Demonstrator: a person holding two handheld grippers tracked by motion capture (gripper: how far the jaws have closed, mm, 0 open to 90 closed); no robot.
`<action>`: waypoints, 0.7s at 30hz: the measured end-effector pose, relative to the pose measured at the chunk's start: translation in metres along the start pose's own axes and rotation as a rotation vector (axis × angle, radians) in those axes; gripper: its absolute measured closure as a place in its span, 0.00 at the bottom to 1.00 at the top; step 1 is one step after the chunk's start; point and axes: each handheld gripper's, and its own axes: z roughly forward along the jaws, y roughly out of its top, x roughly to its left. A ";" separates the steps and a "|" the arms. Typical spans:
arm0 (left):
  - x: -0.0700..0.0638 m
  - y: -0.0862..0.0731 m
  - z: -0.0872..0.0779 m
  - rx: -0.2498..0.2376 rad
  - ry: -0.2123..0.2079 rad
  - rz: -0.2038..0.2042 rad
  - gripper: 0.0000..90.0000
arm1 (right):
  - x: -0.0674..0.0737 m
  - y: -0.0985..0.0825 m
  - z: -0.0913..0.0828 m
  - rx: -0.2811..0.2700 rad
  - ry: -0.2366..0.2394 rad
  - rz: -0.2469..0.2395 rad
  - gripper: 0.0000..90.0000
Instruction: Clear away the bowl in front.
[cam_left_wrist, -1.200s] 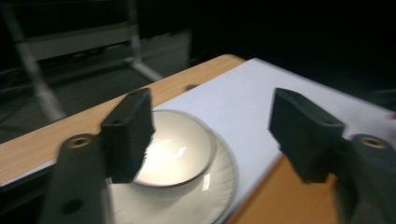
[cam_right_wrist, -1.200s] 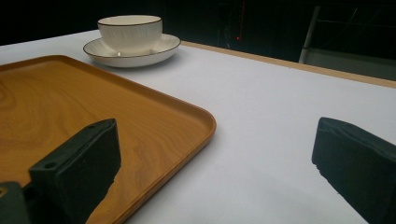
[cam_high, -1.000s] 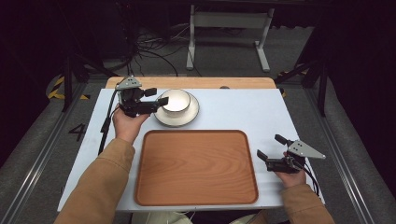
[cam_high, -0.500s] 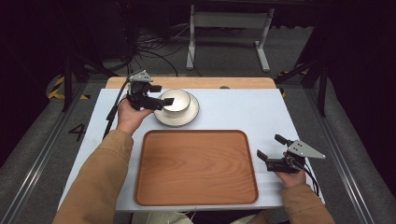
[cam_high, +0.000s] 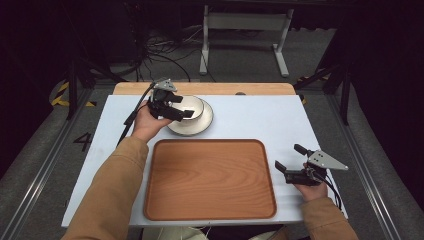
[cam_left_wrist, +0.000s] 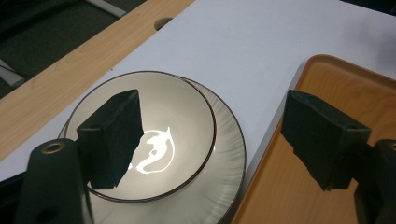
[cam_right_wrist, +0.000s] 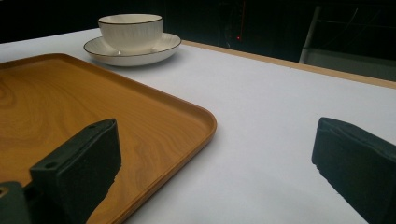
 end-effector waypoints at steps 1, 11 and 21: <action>0.001 0.000 0.001 0.004 0.003 -0.001 0.26 | 0.000 0.000 0.000 0.001 -0.001 0.000 0.02; 0.007 -0.006 0.017 0.052 -0.013 -0.015 0.32 | 0.001 0.000 0.001 0.002 -0.007 -0.004 0.03; 0.006 -0.011 0.035 0.111 -0.044 -0.004 0.47 | 0.001 0.000 0.001 0.005 -0.014 -0.004 0.03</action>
